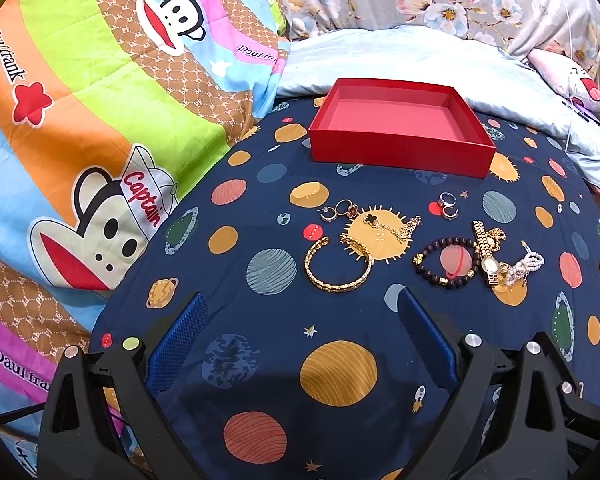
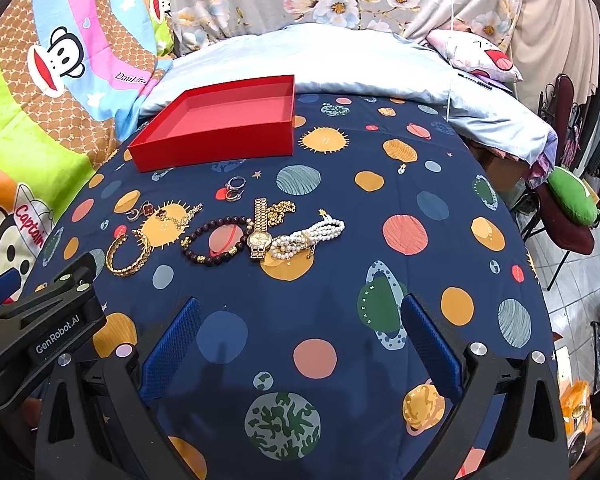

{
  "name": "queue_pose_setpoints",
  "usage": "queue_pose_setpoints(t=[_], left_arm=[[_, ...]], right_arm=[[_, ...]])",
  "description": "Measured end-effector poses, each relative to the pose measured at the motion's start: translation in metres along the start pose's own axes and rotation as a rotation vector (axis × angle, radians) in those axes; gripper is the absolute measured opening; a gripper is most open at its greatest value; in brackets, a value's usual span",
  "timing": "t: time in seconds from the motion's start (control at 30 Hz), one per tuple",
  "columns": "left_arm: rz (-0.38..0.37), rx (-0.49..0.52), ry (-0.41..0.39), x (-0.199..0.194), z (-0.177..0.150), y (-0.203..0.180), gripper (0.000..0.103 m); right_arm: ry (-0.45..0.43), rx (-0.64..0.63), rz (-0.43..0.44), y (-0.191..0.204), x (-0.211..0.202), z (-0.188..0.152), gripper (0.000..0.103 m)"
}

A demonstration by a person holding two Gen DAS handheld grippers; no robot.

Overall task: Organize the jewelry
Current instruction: 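Grasp the twisted gold bangle with the left tool while the right tool grasps the pearl necklace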

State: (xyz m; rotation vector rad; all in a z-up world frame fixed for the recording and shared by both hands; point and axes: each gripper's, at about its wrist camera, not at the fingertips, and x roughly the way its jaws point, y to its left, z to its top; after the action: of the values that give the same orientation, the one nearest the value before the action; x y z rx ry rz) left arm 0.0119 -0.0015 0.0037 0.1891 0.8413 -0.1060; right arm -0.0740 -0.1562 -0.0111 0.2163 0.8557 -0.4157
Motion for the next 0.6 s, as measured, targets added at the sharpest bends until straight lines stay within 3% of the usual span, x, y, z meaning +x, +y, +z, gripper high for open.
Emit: queue_pose_setpoints(t=[0.37,0.6], left_arm=[[-0.022,-0.092,0.043,0.039,-0.006,0.04,0.093],[-0.081,-0.059,0.067,0.063,-0.002,0.016,0.093]], right_arm=[[0.05,0.024,-0.015,-0.01,0.02,-0.005,0.098],[0.071,0.023,-0.03,-0.011,0.033,-0.002,0.098]])
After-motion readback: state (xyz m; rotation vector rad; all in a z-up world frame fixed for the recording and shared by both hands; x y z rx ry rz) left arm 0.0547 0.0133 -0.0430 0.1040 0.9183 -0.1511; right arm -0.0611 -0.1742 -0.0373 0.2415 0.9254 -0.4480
